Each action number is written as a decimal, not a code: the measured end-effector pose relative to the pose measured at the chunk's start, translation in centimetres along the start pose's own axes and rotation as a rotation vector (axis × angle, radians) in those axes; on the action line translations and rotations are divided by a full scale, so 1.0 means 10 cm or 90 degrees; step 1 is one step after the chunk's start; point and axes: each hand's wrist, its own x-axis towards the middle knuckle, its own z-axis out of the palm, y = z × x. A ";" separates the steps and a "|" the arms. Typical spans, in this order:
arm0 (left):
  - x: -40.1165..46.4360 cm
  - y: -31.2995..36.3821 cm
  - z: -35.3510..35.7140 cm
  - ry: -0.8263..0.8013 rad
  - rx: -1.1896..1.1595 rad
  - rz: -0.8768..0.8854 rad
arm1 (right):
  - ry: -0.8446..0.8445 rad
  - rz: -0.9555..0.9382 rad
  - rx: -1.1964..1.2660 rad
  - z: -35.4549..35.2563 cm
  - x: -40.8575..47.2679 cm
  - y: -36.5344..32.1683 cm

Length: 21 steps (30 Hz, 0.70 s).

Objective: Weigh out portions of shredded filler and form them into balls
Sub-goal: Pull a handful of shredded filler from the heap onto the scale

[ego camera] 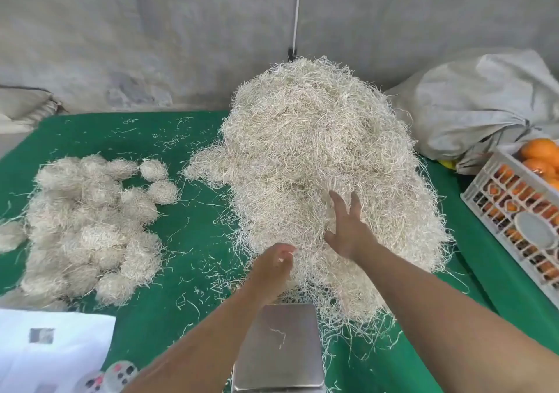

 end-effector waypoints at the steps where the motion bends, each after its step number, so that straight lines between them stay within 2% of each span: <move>1: 0.04 0.01 0.02 -0.002 0.000 0.008 | -0.014 0.006 -0.010 -0.03 0.11 -0.01; 5: 0.18 0.00 0.08 -0.030 -0.017 -0.015 | -0.075 0.080 0.028 0.00 0.38 0.04; 9: 0.36 -0.01 0.08 -0.007 -0.153 -0.102 | -0.116 0.095 -0.098 0.17 0.42 0.11; 12: 0.50 0.07 0.06 0.023 -0.221 -0.113 | -0.078 0.017 -0.060 0.23 0.34 0.02; 16: 0.66 0.32 0.00 0.033 -0.427 -0.175 | 0.019 -0.152 -0.034 0.22 0.14 -0.11; 18: 0.70 0.46 -0.03 -0.009 -0.500 -0.191 | 0.047 -0.224 0.018 0.21 0.05 -0.16; 21: 0.72 0.65 -0.06 -0.060 -0.587 -0.207 | 0.046 -0.268 0.139 0.17 -0.05 -0.21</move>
